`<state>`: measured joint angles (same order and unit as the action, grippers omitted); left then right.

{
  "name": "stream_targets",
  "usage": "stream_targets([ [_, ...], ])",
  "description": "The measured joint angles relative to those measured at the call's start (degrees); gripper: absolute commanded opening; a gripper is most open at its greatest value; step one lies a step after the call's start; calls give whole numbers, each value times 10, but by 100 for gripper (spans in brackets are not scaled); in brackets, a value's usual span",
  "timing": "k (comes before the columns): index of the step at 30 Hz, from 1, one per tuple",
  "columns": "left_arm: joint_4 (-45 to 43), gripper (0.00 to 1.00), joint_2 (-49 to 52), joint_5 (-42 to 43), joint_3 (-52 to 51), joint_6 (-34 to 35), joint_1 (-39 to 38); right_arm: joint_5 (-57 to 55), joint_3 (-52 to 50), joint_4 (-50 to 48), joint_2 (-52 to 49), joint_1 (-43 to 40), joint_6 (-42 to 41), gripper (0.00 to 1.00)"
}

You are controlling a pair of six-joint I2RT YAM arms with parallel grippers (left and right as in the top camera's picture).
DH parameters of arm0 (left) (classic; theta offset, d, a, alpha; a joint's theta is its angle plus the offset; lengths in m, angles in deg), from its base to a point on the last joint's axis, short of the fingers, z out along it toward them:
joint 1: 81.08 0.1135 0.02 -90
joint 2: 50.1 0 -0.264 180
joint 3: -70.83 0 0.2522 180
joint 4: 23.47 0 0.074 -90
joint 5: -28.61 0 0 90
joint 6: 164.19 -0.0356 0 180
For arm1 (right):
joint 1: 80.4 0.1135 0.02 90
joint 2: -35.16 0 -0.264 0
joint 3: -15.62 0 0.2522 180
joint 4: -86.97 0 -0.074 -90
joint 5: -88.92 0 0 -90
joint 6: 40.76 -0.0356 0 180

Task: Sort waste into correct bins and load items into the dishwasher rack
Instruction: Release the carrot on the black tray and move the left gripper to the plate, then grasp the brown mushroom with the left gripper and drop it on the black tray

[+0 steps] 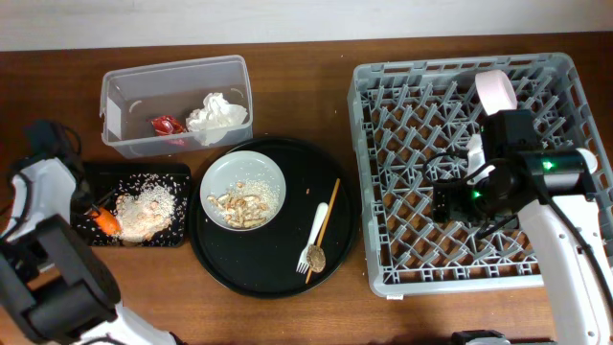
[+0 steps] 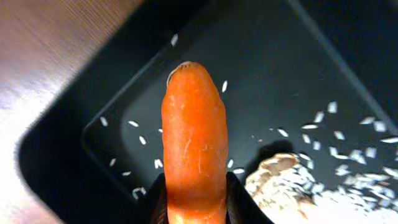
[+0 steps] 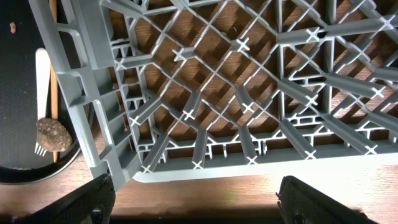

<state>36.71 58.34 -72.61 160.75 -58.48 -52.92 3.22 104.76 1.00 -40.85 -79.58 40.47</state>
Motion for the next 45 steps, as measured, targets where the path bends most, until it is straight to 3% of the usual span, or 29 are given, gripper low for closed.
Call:
stream_targets([
  [1, 0, 21, 14, 0, -1, 0, 0, 0, 0, 1, 0, 0, 0, 88],
  [3, -1, 24, 21, 0, -3, 0, 1, 0, 0, 1, 0, 0, 0, 88],
  [4, -2, 44, 21, 0, -3, 0, 1, 0, 0, 1, 0, 0, 0, 88],
  [5, -2, 71, 21, 0, -3, 1, 1, 0, 0, 1, 0, 0, 0, 88],
  [6, -2, 84, 21, -1, -3, 5, 1, 0, 0, 1, 0, 0, 0, 88],
  [7, -2, 85, 21, -2, -3, 4, 1, 0, 0, 1, 0, 0, 0, 88],
  [11, 23, 86, 19, 1, -2, 4, 1, 0, 0, 3, 0, 0, 0, 88],
  [15, 37, 87, -85, 65, 0, 4, -20, 0, 0, 3, 0, 0, 0, 88],
  [17, 63, 87, -151, 81, 8, 3, -105, 0, 0, 3, 0, 0, 0, 88],
  [19, 99, 99, -162, 91, 12, 2, -208, 0, 0, 3, 0, 0, 0, 88],
  [24, 108, 99, -162, 141, -12, 27, -502, 0, 0, 3, 0, 0, 0, 88],
  [27, 77, 99, -153, 149, -56, 69, -631, 0, 0, 3, 0, 0, 0, 88],
  [29, 61, 99, -122, 149, -65, 86, -675, 0, 0, 3, 0, 0, 0, 88],
  [35, 57, 97, -40, 167, -70, 104, -768, 0, 0, 6, 0, 0, 0, 88],
  [36, 63, 84, -36, 171, -72, 113, -779, 0, 0, 6, 0, 0, 2, 89],
  [44, 71, 81, -36, 159, -81, 152, -768, 0, 0, 12, 0, 0, 4, 89],
  [45, 71, 77, -36, 153, -81, 154, -766, 0, 0, 12, 0, 0, 4, 88],
])
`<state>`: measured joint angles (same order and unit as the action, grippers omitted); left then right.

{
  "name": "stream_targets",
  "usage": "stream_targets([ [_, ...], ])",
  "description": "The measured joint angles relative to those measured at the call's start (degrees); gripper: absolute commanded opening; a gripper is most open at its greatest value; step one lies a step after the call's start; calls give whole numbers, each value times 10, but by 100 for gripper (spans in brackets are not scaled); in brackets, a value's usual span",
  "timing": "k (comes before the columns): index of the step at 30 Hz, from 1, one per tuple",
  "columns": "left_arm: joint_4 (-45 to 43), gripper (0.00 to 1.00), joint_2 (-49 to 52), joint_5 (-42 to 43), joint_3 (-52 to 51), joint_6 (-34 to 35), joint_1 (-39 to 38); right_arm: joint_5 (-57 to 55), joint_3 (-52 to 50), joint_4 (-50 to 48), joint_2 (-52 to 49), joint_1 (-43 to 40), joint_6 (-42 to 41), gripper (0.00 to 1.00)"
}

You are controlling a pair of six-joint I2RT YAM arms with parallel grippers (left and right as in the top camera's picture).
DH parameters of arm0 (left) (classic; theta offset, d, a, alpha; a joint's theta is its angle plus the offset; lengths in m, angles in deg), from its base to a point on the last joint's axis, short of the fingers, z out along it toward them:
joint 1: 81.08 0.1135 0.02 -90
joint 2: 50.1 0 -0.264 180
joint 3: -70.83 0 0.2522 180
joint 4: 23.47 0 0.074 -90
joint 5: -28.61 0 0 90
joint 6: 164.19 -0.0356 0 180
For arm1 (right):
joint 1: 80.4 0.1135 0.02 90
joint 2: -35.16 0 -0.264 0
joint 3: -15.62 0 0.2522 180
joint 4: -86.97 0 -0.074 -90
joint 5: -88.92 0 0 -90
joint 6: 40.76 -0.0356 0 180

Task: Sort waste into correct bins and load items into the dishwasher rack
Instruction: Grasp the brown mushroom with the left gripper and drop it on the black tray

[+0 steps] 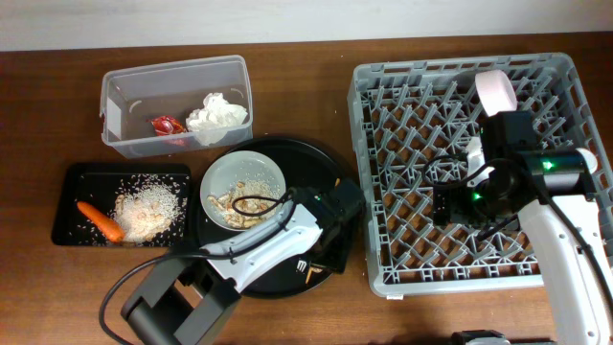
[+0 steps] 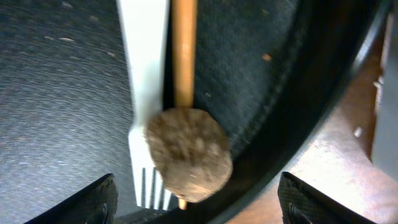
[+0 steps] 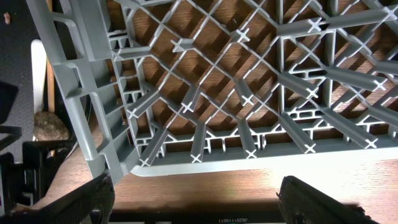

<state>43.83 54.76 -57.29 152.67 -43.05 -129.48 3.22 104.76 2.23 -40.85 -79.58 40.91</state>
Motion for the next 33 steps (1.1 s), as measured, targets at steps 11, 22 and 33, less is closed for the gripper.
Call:
stream_targets([
  [11, -37, 33, 0, -21, -31, 26, 2, 0, 0, 0, 0, 0, 0, 88],
  [22, 13, 11, -13, -31, 1, 14, 35, 0, 0, 6, 0, 0, 1, 89],
  [33, 2, 6, -139, -74, 17, -35, 534, 0, 0, 6, 0, 0, 2, 88],
])
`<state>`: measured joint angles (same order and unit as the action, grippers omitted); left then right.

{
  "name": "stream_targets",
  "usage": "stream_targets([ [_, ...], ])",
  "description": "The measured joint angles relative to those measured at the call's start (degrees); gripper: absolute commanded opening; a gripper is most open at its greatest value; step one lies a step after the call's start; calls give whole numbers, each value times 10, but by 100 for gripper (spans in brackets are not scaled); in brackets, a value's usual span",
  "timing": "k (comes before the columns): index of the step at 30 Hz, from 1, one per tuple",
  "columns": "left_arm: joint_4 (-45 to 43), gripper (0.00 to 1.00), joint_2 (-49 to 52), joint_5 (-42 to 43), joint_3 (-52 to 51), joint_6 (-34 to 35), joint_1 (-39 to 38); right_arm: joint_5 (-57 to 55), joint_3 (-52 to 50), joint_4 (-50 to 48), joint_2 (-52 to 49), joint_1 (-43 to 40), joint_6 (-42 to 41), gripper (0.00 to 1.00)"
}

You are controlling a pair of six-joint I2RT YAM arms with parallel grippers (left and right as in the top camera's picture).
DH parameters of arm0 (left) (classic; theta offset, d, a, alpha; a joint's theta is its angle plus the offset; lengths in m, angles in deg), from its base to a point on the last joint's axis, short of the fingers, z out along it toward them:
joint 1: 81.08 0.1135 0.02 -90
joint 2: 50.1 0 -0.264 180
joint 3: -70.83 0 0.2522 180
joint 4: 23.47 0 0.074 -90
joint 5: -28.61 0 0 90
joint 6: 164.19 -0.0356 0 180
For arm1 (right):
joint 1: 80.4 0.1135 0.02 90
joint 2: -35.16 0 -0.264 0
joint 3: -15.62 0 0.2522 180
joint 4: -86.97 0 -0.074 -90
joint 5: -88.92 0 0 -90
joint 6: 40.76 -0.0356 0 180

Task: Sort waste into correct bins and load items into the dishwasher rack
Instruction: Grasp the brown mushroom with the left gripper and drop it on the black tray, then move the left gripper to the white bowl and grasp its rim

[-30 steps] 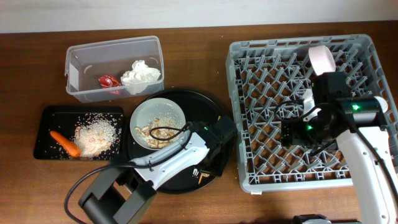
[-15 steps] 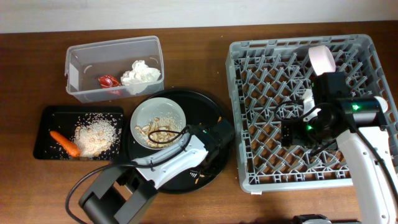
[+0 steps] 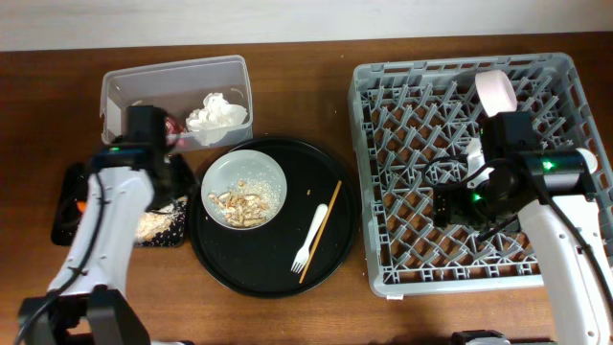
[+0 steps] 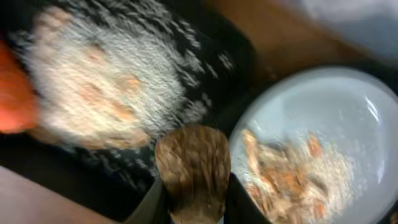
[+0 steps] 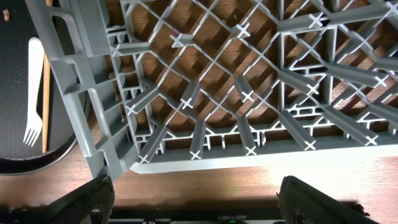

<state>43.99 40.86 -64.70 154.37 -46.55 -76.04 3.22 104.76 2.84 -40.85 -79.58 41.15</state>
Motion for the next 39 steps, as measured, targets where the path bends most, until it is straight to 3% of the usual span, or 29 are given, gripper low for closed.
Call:
stream_targets([
  [3, -36, 5, 0, -4, 1, -5, 120, 0, 0, 0, 0, 0, 0, 89],
  [5, -70, 5, 0, -4, 1, -7, 162, 0, 0, 0, 0, 0, 0, 88],
  [11, -135, 14, 83, -10, 1, -9, 210, 0, 0, 2, 0, 0, 0, 89],
  [12, -141, 23, 89, -13, 1, -9, 214, 0, 0, 2, 0, 0, 0, 89],
  [14, -144, 68, 90, -16, 1, -10, 224, 0, 0, 2, 0, 0, 0, 89],
  [15, -144, 80, 90, -17, 1, -13, 226, 0, 0, 2, 0, 0, 0, 89],
  [17, -144, 92, 90, -17, 1, -22, 226, 0, 0, 2, 0, 0, 0, 89],
  [22, -121, 89, 63, -9, 2, -55, 217, 0, 0, 2, 0, 0, 2, 89],
  [23, -112, 84, 31, -4, 2, -60, 198, 0, 0, 2, 0, 0, 2, 88],
  [26, -96, 74, -33, 0, 5, -87, 101, 0, 0, 2, 0, 0, 2, 89],
  [27, -89, 70, -35, 1, 7, -103, 31, 0, 0, 2, 0, 0, 2, 88],
  [32, -96, 56, 16, 6, 9, -134, -228, 0, 0, 2, 0, 0, 3, 89],
  [37, -114, 49, 127, 5, 9, -138, -330, 0, 0, 2, 0, 0, 3, 88],
  [39, -132, 40, 154, 4, 9, -138, -361, 0, 0, 2, 0, 0, 3, 89],
])
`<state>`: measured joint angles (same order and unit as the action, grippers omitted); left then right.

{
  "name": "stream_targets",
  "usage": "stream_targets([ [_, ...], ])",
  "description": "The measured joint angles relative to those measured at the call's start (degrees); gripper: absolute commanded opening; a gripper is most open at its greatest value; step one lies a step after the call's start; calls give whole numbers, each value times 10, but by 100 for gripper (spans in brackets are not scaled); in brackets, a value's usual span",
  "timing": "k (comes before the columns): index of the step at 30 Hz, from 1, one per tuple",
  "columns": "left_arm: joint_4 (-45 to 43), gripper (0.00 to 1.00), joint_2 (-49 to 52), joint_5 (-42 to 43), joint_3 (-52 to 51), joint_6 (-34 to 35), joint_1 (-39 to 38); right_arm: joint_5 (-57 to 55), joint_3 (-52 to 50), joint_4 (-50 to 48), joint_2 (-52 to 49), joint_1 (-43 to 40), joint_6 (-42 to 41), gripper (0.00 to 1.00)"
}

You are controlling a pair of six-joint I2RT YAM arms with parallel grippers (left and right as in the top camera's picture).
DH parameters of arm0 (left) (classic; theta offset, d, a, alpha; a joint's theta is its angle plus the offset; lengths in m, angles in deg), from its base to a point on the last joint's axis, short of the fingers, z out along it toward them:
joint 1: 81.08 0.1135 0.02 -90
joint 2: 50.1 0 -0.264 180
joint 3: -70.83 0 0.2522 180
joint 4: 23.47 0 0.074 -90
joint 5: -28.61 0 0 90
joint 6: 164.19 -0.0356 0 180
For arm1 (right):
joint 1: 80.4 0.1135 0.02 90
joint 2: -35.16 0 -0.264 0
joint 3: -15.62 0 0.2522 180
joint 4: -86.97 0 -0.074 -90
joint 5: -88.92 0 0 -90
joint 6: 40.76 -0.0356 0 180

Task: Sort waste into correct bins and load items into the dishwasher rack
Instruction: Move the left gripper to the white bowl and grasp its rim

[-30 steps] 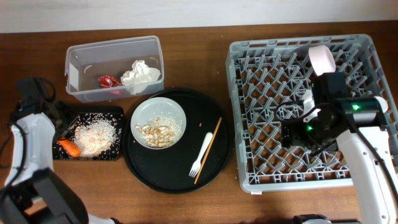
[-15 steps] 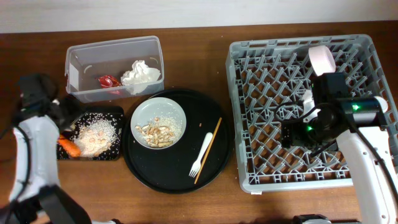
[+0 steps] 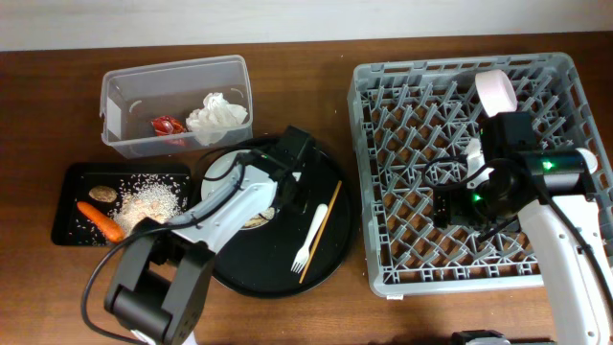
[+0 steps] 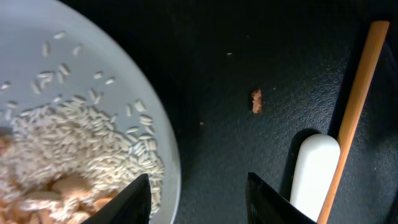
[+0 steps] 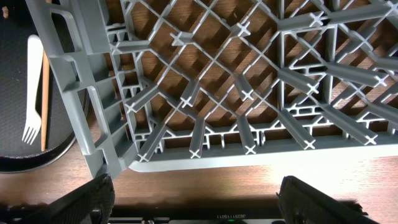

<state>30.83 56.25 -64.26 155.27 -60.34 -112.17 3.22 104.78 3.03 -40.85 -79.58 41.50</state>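
Note:
A white bowl (image 4: pixel 68 124) of rice and food scraps sits on the round black tray (image 3: pixel 268 273). Beside it lie a white fork (image 3: pixel 308 240) and a wooden chopstick (image 3: pixel 322 228). My left gripper (image 4: pixel 199 208) hangs open and empty over the tray, between the bowl's rim and the fork handle (image 4: pixel 314 177). The left arm covers part of the bowl in the overhead view. A carrot (image 3: pixel 100 218) and a brown lump (image 3: pixel 103 195) lie with rice in the black rectangular tray (image 3: pixel 69 230). My right gripper (image 5: pixel 198 208) is open over the near left part of the grey rack (image 3: pixel 402 278).
A clear plastic bin (image 3: pixel 124 105) at the back left holds a red wrapper (image 3: pixel 168 125) and a crumpled tissue (image 3: pixel 216 112). A pink cup (image 3: pixel 496 88) stands at the rack's far edge. Bare wood table lies in front of the rack (image 5: pixel 249 177).
The brown lump was in my shut left gripper beside the rectangular tray; it now lies in that tray. The left gripper is open over the round tray by the bowl. The right arm stayed put.
My left gripper first held the carrot over the rectangular tray. Then the carrot lay there and the gripper stood open over a brown lump on the fork. Then it held the lump near the rice tray. Now the lump lies by the carrot, the gripper empty.

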Motion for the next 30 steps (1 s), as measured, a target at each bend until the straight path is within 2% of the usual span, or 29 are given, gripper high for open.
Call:
stream_targets([
  [3, -23, 40, 20, -21, 0, -4, -2, 0, 0, 0, 0, 0, 0, 89],
  [10, -27, 26, 29, -51, 0, -4, -2, 0, 0, 0, 0, 0, 0, 89],
  [12, -26, 25, 29, -51, 0, -5, -2, 0, 0, 0, 0, 0, 0, 89],
  [13, -26, 18, 30, -51, 0, -5, -3, 0, 0, 0, 0, 0, 0, 89],
  [16, -23, 14, 49, -60, 0, -7, -14, 0, 0, 0, 0, 0, 0, 89],
  [20, -23, 1, 49, -71, 0, -8, -14, 0, 0, 0, 0, 0, 0, 89],
  [26, 27, 1, 49, -92, 14, -9, -21, 0, 0, 0, 0, 0, 0, 89],
  [30, 77, 1, 3, -93, 15, -8, -21, 0, 0, 1, 0, 0, 0, 89],
])
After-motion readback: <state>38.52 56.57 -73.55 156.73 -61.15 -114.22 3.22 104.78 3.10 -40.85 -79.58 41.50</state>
